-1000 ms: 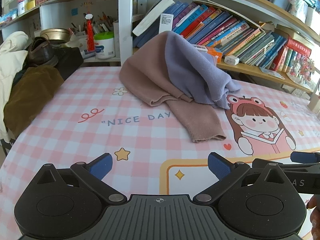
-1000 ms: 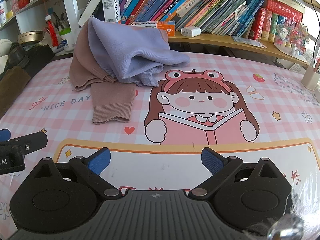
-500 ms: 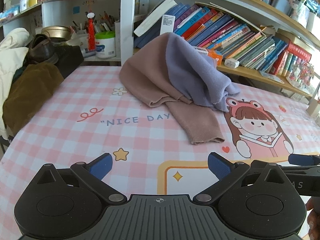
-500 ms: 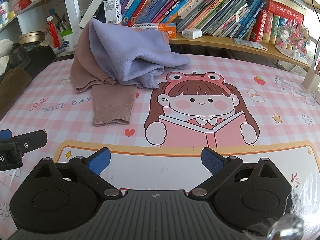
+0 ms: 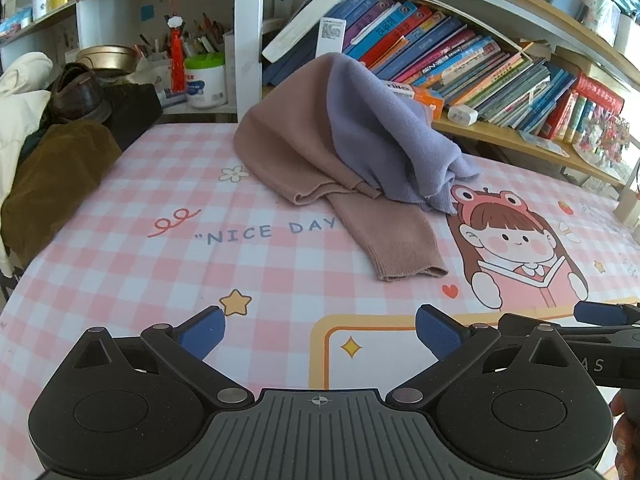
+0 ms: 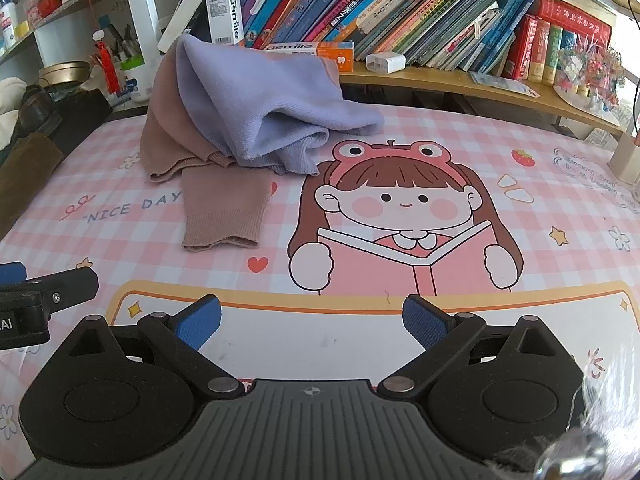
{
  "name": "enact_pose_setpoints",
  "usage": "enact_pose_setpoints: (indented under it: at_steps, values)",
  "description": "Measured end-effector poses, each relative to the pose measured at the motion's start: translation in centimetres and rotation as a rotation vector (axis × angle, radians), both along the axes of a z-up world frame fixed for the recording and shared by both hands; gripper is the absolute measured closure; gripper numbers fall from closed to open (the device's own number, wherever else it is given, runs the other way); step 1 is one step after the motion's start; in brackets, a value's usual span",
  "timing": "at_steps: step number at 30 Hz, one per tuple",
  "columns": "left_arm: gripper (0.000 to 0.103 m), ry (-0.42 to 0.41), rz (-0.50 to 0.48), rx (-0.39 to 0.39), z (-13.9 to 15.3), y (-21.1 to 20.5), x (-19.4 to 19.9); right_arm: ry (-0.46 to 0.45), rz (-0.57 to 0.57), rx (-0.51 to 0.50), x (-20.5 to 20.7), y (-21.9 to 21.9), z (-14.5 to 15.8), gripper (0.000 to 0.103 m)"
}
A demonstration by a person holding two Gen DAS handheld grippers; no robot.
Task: Fold clothes
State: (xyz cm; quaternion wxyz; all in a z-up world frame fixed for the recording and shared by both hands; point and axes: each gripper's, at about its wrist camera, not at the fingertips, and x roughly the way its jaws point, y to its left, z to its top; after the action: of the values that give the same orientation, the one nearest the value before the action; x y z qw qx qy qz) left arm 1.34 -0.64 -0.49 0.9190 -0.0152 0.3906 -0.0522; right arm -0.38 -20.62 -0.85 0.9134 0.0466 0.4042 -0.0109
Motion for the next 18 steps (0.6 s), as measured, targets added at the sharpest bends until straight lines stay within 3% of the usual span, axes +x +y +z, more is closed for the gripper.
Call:
enact_pose_setpoints:
  at_steps: [14, 18]
  values:
    - [0.0, 0.069, -0.079, -0.037, -1.0, -0.7, 0.3, 0.026, -0.009, 0.055, -0.1, -0.8, -1.0, 0.005]
    - [0.001, 0.074, -0.122, -0.024, -1.2, -1.5, 0.9, -0.007, -0.034, 0.122, -0.7, -1.8, -0.9, 0.005]
